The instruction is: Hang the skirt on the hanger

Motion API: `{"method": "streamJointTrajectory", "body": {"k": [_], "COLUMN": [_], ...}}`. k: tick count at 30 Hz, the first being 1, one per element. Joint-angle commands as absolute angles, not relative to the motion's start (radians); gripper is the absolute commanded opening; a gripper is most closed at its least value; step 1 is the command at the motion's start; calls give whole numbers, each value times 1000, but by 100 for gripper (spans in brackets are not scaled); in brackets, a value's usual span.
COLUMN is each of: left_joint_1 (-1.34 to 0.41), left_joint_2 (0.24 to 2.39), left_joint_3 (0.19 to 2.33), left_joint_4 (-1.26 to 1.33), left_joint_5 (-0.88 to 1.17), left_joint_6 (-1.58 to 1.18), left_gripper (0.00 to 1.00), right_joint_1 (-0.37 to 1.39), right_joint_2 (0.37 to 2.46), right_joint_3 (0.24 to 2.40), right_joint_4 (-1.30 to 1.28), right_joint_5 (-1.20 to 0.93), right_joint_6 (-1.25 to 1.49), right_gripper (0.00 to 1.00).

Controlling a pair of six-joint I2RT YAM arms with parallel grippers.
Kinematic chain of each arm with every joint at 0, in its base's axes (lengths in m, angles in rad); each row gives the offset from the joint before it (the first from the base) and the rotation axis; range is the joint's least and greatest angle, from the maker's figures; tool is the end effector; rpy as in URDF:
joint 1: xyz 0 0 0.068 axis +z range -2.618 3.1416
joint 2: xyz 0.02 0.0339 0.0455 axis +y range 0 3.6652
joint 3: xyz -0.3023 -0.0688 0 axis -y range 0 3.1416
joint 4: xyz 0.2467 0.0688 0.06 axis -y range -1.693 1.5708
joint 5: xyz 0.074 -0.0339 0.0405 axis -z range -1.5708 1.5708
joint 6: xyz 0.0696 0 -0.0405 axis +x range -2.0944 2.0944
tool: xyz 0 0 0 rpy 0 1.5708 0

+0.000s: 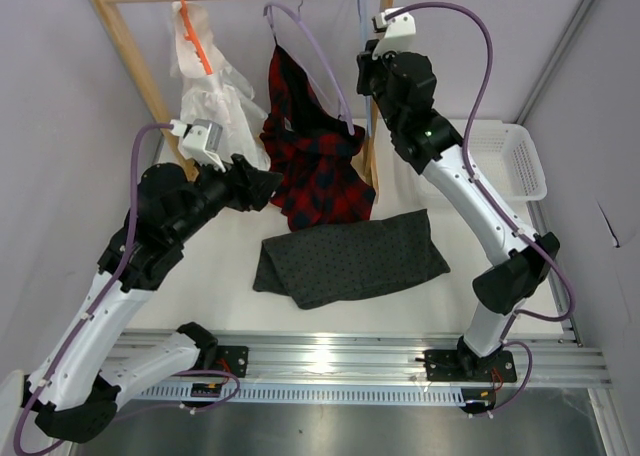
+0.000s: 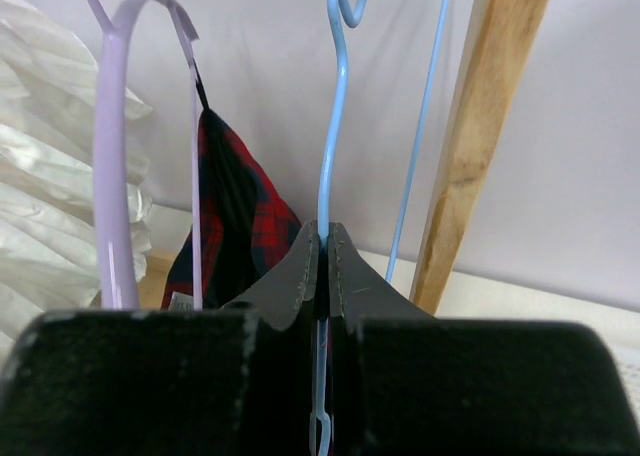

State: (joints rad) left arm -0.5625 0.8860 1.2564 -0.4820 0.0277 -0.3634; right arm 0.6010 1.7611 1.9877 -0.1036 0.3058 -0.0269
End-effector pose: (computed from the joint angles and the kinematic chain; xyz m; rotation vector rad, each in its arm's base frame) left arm 0.1510 -0.0975 0.4769 0.1937 1.7231 -0.7139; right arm 0.3776 0.2334 0.5415 -0.2055 1.4437 0.2478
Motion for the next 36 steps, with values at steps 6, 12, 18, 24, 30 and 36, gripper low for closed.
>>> {"method": "streamJointTrajectory", "body": {"k": [6,12,18,24,30,36], "left_joint_1": [-560,-560,-560,-581,-728,-865], "left_joint_2": [882,917,974,1052,1159,1230], "left_joint_3": [1273,1315,1353,1385,1473,1519], "left_joint_4": [-436,-388,-319,-221,-161,-80], "left_joint_5": [37,86,142,184,6,-195], "left_joint_6": [-342,-370,-422,-509,-517,-526], "left_gripper": [67,68,68,69,71,72], "right_joint_1": [604,598,603,661,828,989], "right_joint_2": [1612,1525,1387,1227,1114,1052], "right_joint_3": [1994,1884,1741,1593,1425,1301], "right_joint_4": [-81,-110,-135,-152,-129,-69], "right_joint_5": [267,236,232,296,558,800], "right_joint_6": [-43,-5,28,37,-29,-89], "right_gripper": [0,0,0,0,0,0]}}
